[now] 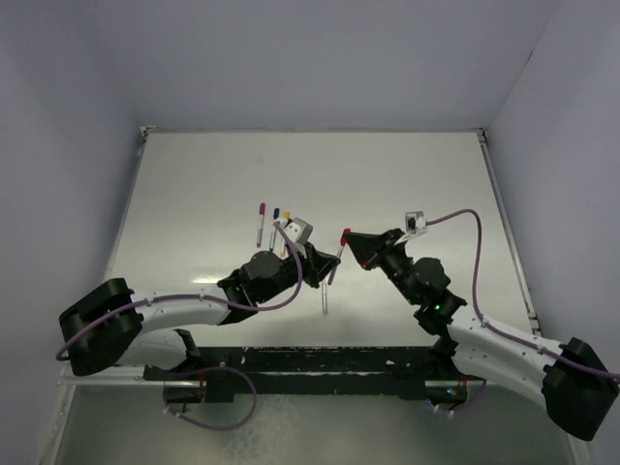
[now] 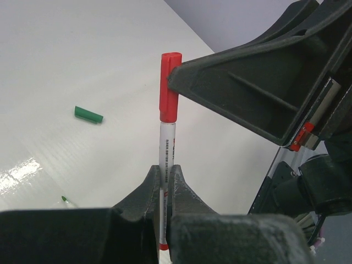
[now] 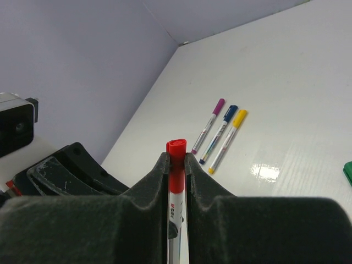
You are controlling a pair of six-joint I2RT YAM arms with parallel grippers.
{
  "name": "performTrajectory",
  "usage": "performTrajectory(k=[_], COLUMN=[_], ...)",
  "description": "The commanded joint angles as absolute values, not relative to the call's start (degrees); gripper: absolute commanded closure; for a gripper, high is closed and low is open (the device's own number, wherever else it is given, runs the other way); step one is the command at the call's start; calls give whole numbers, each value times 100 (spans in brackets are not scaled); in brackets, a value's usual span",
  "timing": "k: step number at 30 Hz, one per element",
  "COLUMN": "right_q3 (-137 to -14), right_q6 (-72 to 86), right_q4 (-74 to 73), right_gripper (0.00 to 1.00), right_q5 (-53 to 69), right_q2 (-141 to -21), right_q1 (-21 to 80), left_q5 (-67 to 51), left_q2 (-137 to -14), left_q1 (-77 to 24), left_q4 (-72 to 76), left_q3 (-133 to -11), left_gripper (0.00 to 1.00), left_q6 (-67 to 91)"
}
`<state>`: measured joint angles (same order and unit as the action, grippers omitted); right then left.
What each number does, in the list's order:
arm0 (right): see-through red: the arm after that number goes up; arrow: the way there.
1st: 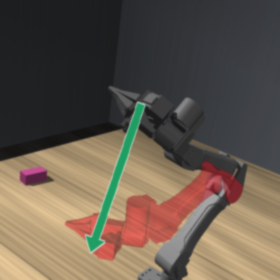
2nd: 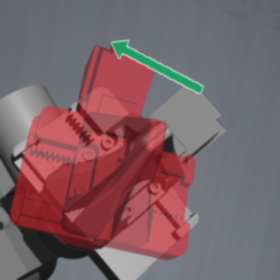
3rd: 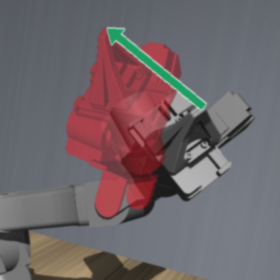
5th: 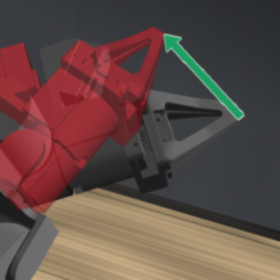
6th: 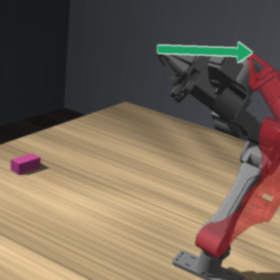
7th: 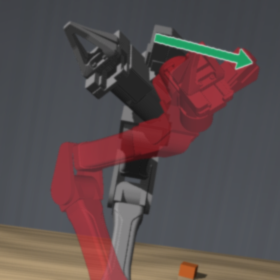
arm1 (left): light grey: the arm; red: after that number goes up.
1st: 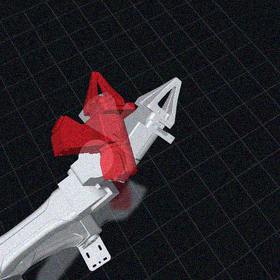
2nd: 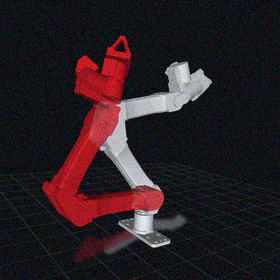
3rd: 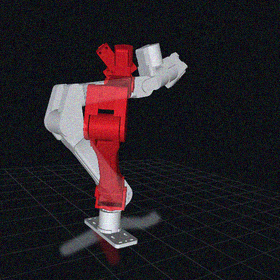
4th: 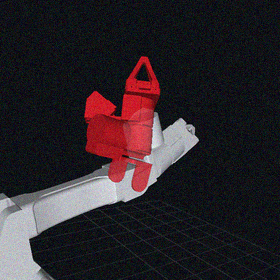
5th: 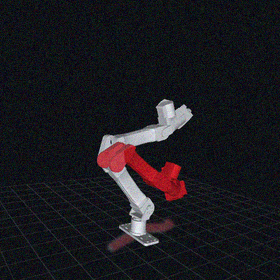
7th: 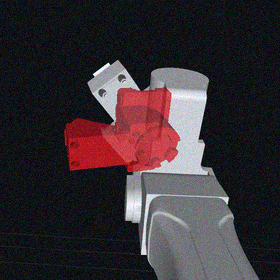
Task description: Insert the pens into the pen caps
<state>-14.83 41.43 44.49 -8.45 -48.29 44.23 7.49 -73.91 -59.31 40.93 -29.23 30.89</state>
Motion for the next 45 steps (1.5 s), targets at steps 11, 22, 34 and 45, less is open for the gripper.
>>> performTrajectory(k=[11, 22, 34, 45], right_q3=[-1500, -1576, -1727, -2453], right_q6=[3895, 3912, 3897, 4333], right_q4=[3362, 3095, 2134, -85], right_gripper=[100, 100, 100, 23], right_q5=[-400, -234, -1065, -2393], right_q2=[-5569, -5753, -4997, -4768], right_q1=[5010, 5183, 5212, 5207], left_q5=[1296, 1501, 2028, 2554], left_q2=[-7122, -6928, -6777, -7378], left_q1=[-5369, -5188, -5186, -4710], left_q4=[6001, 5902, 4574, 1454], left_q3=[-3586, -3584, -3696, -4845], left_gripper=[100, 100, 100, 100], left_q6=[3097, 2823, 2463, 2079])
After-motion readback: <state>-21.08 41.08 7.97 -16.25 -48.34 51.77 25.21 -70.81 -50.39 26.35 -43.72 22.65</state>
